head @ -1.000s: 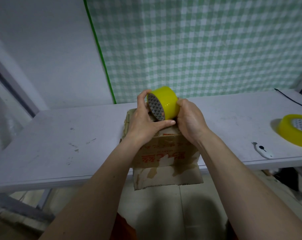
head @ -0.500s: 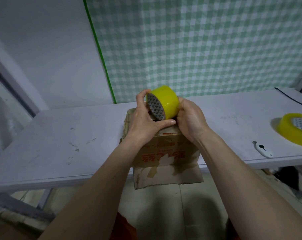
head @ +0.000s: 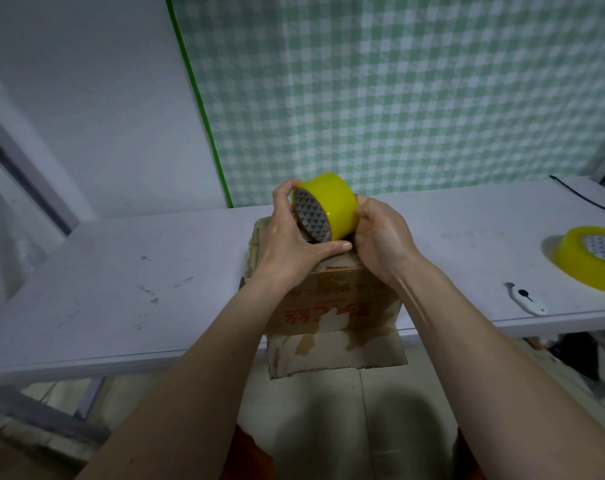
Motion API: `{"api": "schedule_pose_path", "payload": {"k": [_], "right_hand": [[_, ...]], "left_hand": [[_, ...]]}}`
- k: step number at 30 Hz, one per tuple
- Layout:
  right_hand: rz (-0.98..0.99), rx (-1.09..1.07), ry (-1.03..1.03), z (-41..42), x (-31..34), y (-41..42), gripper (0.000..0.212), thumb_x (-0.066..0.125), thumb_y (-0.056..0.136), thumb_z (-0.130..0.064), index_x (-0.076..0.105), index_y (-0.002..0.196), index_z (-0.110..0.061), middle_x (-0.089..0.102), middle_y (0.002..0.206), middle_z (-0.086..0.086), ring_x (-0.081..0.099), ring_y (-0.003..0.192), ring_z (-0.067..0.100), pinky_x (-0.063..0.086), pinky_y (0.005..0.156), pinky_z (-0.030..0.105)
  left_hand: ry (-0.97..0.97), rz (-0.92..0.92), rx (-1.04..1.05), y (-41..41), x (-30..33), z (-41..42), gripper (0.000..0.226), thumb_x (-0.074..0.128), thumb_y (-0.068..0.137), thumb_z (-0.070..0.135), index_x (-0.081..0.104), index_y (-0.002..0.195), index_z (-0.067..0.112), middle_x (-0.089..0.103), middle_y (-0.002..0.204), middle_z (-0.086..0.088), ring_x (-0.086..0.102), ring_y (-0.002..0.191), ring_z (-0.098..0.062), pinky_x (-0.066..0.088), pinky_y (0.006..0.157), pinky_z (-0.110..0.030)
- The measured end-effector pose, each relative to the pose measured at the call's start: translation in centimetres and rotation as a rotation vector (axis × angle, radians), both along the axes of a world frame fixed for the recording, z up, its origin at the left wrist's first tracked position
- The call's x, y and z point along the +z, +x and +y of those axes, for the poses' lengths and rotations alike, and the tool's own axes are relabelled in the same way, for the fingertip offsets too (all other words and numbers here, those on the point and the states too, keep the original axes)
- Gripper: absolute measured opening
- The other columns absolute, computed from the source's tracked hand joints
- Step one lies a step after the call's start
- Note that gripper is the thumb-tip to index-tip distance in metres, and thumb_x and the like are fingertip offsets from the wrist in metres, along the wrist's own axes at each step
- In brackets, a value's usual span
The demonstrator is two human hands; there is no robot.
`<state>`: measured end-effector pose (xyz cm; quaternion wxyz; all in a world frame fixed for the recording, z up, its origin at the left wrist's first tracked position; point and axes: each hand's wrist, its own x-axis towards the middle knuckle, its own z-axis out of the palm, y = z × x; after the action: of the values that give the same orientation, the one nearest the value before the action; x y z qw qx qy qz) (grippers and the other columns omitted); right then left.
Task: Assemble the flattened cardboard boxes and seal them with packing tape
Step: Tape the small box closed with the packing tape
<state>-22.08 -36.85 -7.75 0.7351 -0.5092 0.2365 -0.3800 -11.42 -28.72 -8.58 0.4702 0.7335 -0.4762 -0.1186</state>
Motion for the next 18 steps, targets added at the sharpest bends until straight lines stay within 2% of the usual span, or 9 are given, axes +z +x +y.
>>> {"api": "schedule_pose_path", "payload": {"k": [2,6,9,11,18], "right_hand": [[0.033,-0.026,-0.036,0.0,0.0,0.0,0.035,0.043,0.06,-0.013,0.063,0.084,0.001,0.061,0.09,0.024,0.058,0.088,0.034,0.046,0.091,0.056],[0.066,-0.056,-0.122,0.2,-0.2,-0.2,0.029,0.046,0.063,-0.008,0.062,0.086,-0.009,0.063,0.085,0.011,0.059,0.084,0.026,0.047,0.076,0.042],[0.191,-0.291,-0.39,0.5,-0.8,-0.9,0.028,0.054,0.084,-0.002,0.057,0.104,-0.022,0.061,0.09,-0.002,0.06,0.085,0.011,0.05,0.076,0.027],[0.175,-0.422,-0.509,0.8,-1.0,-1.1,0.025,0.059,0.088,0.0,0.057,0.104,-0.019,0.06,0.087,-0.004,0.06,0.083,0.009,0.05,0.077,0.021],[0.164,-0.521,-0.494,1.0,-1.3,-1.2,0.017,0.071,0.081,-0.005,0.069,0.082,-0.022,0.07,0.081,-0.005,0.068,0.081,0.014,0.056,0.08,0.039]], "left_hand": [[-0.002,-0.002,0.004,0.0,0.0,0.0,0.11,0.092,0.054,0.042,0.019,0.137,0.039,0.053,0.133,0.005,0.055,0.117,-0.01,0.032,0.069,-0.005],[-0.024,0.048,0.014,0.0,0.1,-0.1,0.109,0.091,0.056,0.041,0.019,0.138,0.037,0.054,0.129,0.006,0.056,0.114,-0.008,0.032,0.068,-0.005],[-0.05,0.064,0.031,0.2,0.0,-0.2,0.108,0.091,0.057,0.042,0.02,0.138,0.037,0.053,0.126,0.009,0.056,0.114,-0.007,0.033,0.066,-0.006],[-0.057,0.044,0.028,0.3,-0.1,-0.3,0.109,0.09,0.057,0.043,0.02,0.139,0.038,0.051,0.133,0.007,0.053,0.119,-0.007,0.032,0.069,-0.007],[-0.093,0.028,-0.003,0.8,-0.6,-0.5,0.111,0.09,0.06,0.035,0.018,0.145,0.04,0.042,0.147,0.004,0.044,0.131,-0.013,0.04,0.098,-0.027]]}}
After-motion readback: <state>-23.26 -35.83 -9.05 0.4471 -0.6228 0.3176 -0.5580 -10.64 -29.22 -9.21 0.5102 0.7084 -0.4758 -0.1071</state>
